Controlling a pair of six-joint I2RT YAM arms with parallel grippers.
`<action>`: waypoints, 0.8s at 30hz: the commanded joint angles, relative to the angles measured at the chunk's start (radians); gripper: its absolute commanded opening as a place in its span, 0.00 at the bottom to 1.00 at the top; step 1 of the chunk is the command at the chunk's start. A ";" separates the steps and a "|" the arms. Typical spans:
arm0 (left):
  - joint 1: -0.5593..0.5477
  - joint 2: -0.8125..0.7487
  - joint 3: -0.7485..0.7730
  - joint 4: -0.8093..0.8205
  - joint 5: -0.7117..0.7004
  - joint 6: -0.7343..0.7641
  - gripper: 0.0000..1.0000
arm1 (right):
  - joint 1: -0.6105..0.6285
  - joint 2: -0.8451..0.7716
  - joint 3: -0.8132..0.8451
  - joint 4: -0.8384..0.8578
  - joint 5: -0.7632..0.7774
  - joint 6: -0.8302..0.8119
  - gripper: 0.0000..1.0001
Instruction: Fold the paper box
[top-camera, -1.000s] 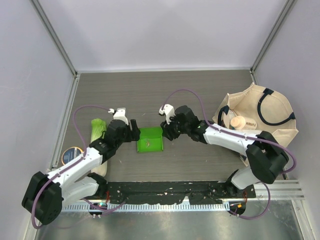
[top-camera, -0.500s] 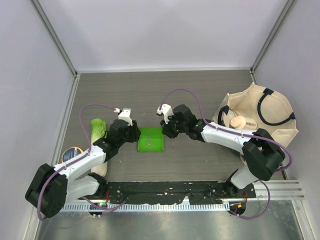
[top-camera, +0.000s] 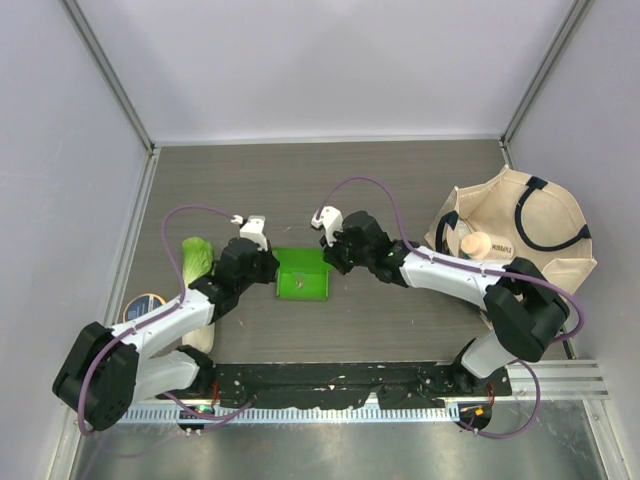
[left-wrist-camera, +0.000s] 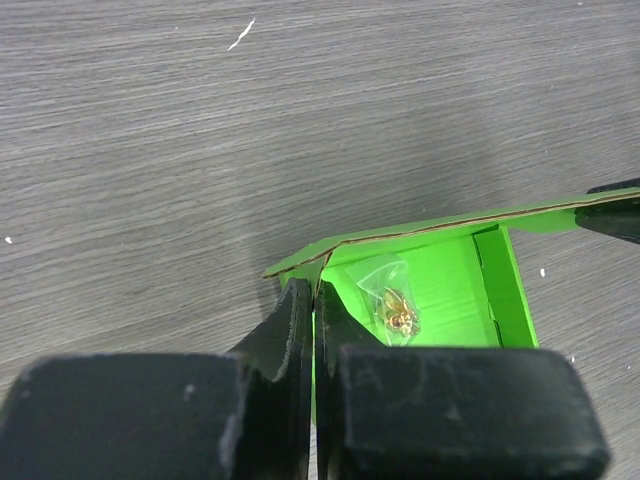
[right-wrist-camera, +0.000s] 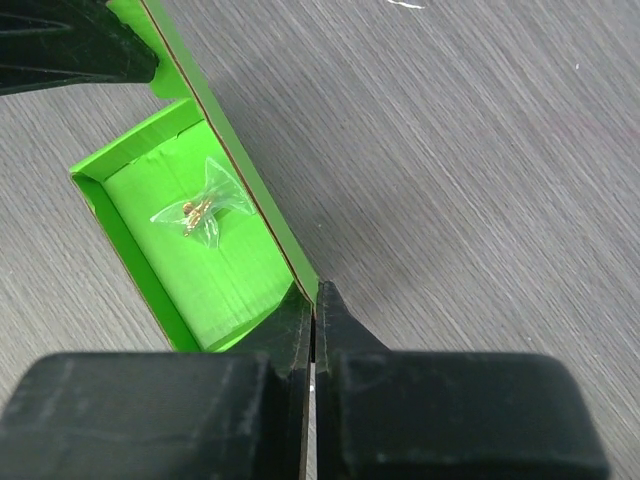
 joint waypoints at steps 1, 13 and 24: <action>0.002 -0.009 0.036 0.060 -0.035 0.017 0.00 | 0.028 -0.025 0.016 0.069 0.129 0.004 0.01; -0.015 0.005 -0.004 0.207 -0.212 -0.047 0.00 | 0.063 0.094 0.089 0.109 0.727 0.304 0.01; -0.028 0.146 0.010 0.281 -0.258 -0.151 0.00 | 0.173 0.182 0.065 0.120 1.094 0.627 0.00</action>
